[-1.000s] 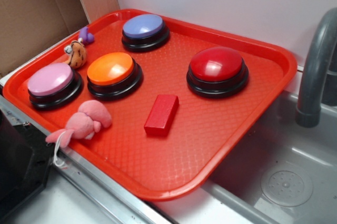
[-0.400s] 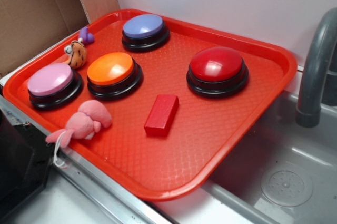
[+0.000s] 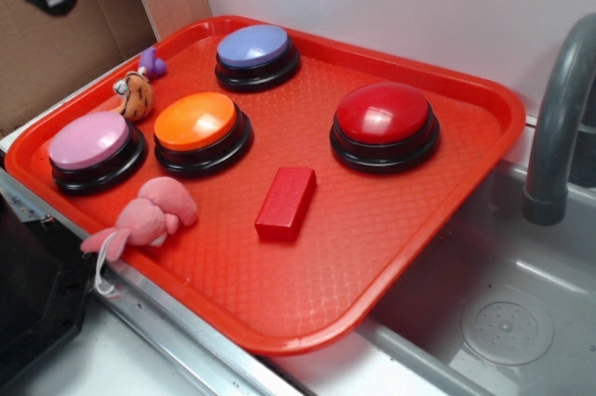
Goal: Push the pink button.
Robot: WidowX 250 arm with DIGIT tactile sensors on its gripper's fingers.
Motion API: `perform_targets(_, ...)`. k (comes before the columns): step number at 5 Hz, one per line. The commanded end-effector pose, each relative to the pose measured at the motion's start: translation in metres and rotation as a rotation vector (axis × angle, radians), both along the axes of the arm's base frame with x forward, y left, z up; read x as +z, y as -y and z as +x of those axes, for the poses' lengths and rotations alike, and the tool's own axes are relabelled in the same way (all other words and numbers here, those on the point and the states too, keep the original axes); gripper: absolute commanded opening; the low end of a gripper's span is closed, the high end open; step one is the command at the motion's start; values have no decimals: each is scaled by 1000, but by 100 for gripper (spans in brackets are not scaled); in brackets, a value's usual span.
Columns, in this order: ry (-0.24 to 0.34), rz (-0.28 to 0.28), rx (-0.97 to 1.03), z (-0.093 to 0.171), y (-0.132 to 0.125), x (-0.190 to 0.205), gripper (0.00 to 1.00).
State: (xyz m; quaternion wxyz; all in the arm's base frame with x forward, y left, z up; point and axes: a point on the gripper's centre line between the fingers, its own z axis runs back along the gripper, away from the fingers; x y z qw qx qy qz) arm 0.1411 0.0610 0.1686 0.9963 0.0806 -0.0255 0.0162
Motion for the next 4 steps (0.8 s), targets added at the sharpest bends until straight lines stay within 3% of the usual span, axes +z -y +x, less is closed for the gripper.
perform_targets(1, -3, -100, -44, 16, -26, -83, 100)
perform_targets(2, -31, -144, -30, 14, -32, -99, 100)
perform_targets(3, -76, -127, -33, 12, -39, -117, 100)
perform_targets(4, -102, -66, -71, 14, -38, -126, 100)
